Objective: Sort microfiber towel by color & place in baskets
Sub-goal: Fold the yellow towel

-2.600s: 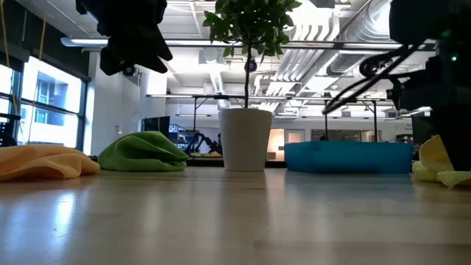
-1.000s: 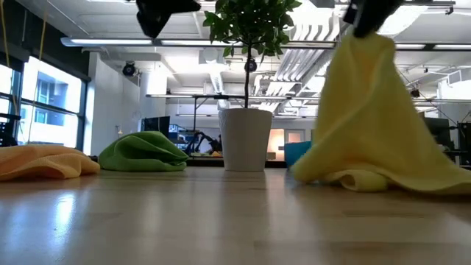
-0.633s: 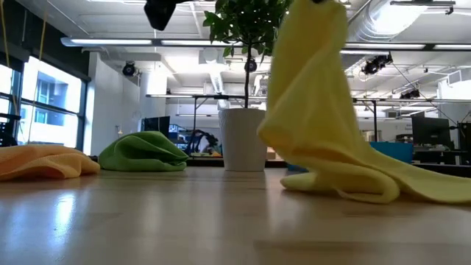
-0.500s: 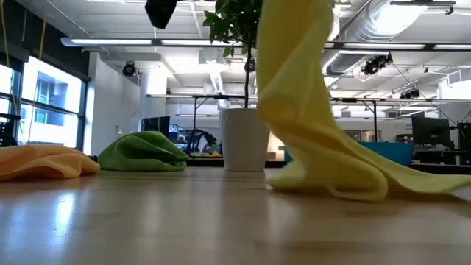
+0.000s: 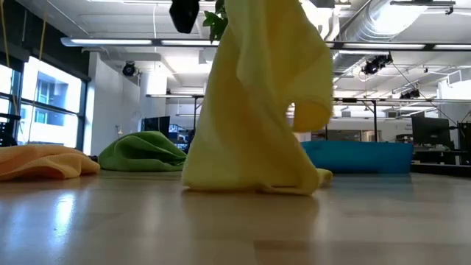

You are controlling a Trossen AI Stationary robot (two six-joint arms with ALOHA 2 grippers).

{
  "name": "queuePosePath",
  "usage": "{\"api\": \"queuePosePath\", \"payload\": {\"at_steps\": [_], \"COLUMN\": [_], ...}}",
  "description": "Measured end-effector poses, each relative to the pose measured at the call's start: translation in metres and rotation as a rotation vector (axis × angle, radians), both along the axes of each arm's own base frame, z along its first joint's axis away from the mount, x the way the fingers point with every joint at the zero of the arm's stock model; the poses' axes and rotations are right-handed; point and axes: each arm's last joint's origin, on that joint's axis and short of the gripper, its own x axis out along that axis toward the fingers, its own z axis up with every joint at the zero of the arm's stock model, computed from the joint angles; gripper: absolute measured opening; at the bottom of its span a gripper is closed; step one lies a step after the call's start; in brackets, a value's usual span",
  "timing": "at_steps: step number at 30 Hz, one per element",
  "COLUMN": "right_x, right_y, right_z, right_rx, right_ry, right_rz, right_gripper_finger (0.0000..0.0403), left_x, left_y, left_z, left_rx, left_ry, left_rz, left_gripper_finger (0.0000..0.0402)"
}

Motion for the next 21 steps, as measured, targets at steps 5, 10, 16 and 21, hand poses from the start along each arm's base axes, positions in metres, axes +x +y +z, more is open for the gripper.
{"api": "queuePosePath", "payload": {"at_steps": [5, 10, 16, 21], "right_x": [0.004, 0.008, 0.011, 0.013], "right_y": [-0.006, -0.014, -0.025, -0.027], "right_z": [-0.003, -0.002, -0.001, 0.001], "right_rx": [0.014, 0.047, 0.1, 0.111], "right_ry": [0.014, 0.0, 0.0, -0.032], "right_rz": [-0.003, -0.049, -0.117, -0.127], "right_gripper_finger": [0.0, 0.0, 0.0, 0.0], "left_x": [0.008, 0.013, 0.015, 0.016], "left_y": [-0.003, -0.004, -0.005, -0.004], "left_z": [-0.008, -0.01, -0.013, -0.017], "left_rx": [-0.018, -0.057, -0.07, -0.069], "left_ry": [-0.01, -0.034, -0.025, -0.005], "left_rz": [-0.051, -0.088, -0.097, -0.091], "left_gripper_finger": [0.016, 0.0184, 0.0188, 0.0188]}}
